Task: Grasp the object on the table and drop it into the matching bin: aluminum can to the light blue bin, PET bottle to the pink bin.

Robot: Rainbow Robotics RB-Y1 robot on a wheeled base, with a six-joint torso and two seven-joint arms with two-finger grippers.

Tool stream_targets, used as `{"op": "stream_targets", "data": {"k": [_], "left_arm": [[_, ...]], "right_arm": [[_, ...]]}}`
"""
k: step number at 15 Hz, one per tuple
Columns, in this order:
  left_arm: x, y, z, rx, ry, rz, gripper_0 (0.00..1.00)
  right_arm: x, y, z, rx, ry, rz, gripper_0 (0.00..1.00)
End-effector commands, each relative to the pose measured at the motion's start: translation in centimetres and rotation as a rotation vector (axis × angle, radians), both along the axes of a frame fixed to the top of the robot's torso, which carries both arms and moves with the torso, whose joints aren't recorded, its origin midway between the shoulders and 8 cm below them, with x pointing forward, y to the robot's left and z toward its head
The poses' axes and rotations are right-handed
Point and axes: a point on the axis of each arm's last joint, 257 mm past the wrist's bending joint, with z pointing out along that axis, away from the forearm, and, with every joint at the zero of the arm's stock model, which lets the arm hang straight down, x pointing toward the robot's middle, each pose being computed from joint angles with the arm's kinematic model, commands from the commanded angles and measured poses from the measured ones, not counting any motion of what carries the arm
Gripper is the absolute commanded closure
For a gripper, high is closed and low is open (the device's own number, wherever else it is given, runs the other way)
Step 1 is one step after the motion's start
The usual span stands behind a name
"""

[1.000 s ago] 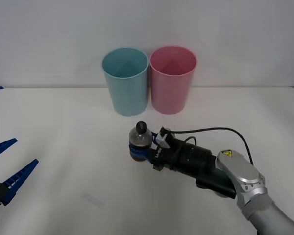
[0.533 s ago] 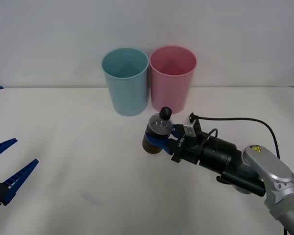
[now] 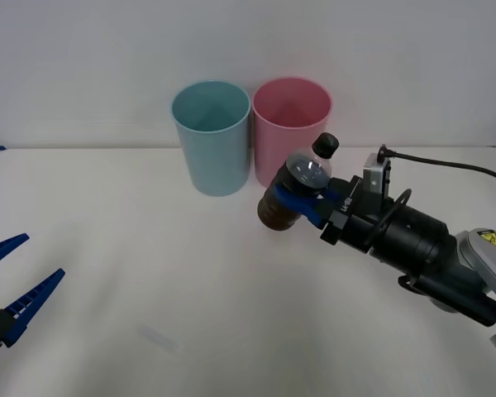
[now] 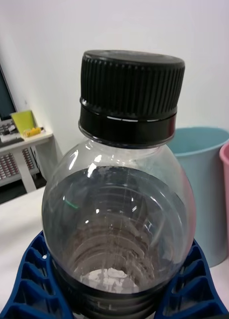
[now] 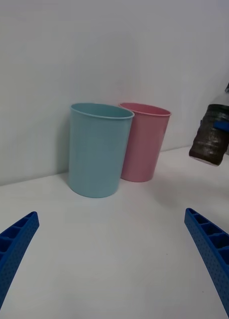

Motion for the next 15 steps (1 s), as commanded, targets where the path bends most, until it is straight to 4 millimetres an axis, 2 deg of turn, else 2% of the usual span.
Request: {"op": "stream_targets", "data": {"k": [1, 8, 11, 15], "left_arm": [[0.0, 0.0, 0.0, 0.000, 0.000, 0.000, 0.00], [0.0, 0.0, 0.0, 0.000, 0.000, 0.000, 0.00], [0.0, 0.0, 0.0, 0.000, 0.000, 0.000, 0.00], [0.0, 0.0, 0.0, 0.000, 0.000, 0.000, 0.00]], "right_arm": [[-0.4, -1.2, 2.6, 0.059, 0.020, -0.013, 1.00], [1.7, -4.2, 10.0, 0.104, -0.093, -0.193, 1.00], [2.7, -5.6, 12.1, 0.120, -0.119, -0.271, 1.00], [4.7, -6.5, 15.7, 0.139, -0.170, -0.337, 1.00]]}}
